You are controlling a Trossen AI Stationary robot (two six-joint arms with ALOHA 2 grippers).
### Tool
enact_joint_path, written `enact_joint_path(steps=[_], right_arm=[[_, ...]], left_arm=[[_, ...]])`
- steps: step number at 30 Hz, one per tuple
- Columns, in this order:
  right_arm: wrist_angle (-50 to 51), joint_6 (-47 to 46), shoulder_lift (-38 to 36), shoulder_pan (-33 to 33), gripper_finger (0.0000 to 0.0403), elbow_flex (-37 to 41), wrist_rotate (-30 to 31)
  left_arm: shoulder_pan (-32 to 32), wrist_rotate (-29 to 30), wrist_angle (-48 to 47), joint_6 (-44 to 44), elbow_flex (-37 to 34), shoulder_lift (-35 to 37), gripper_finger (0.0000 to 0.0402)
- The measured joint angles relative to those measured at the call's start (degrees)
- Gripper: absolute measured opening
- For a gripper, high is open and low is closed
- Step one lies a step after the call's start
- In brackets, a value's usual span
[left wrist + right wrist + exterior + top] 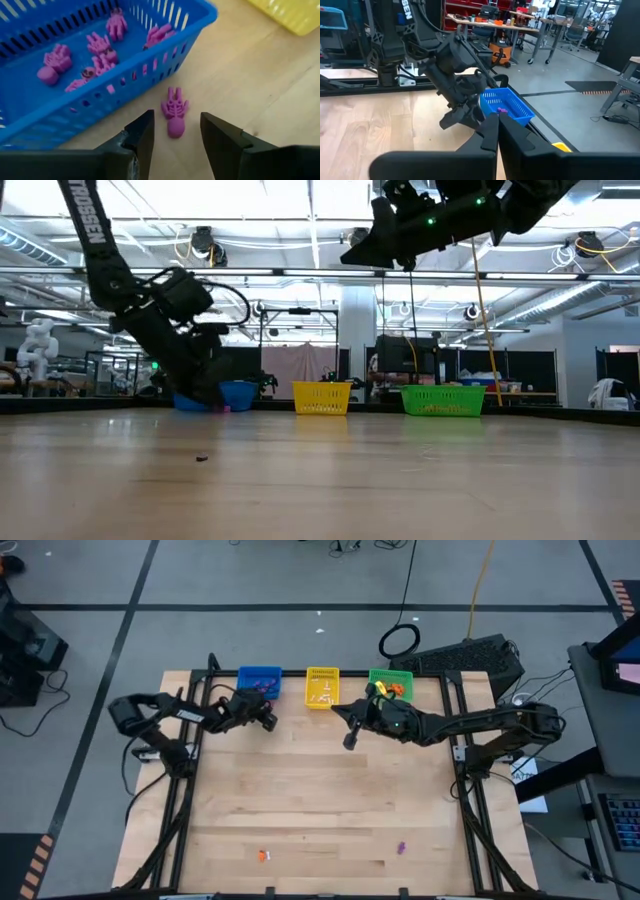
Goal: Sort Halloween decoration
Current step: Put the violet skeleton toy into the blue bin
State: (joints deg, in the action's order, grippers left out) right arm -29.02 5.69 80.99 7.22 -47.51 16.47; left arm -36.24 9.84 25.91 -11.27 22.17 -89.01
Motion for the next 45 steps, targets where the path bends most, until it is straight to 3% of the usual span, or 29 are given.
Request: enact_joint_path(steps=[10, 27, 45], right_arm=[[-0.18, -0.3, 0.04, -0.1, 0.0, 0.0, -0.04], [-2.05, 1.07, 0.04, -1.85, 0.0, -0.07, -0.57], [-2.03, 2.51, 0.04, -1.83, 0.0, -0.07, -0.19]], left_arm=[[-0.95, -1.89, 3.59, 1.39, 0.11, -4.42, 0.0151], [-0.45, -3.8, 3.02, -0.04, 0.11, -4.57, 0.0019], [1.97, -3.08, 4.0, 0.0, 0.02, -4.66, 0.0013]])
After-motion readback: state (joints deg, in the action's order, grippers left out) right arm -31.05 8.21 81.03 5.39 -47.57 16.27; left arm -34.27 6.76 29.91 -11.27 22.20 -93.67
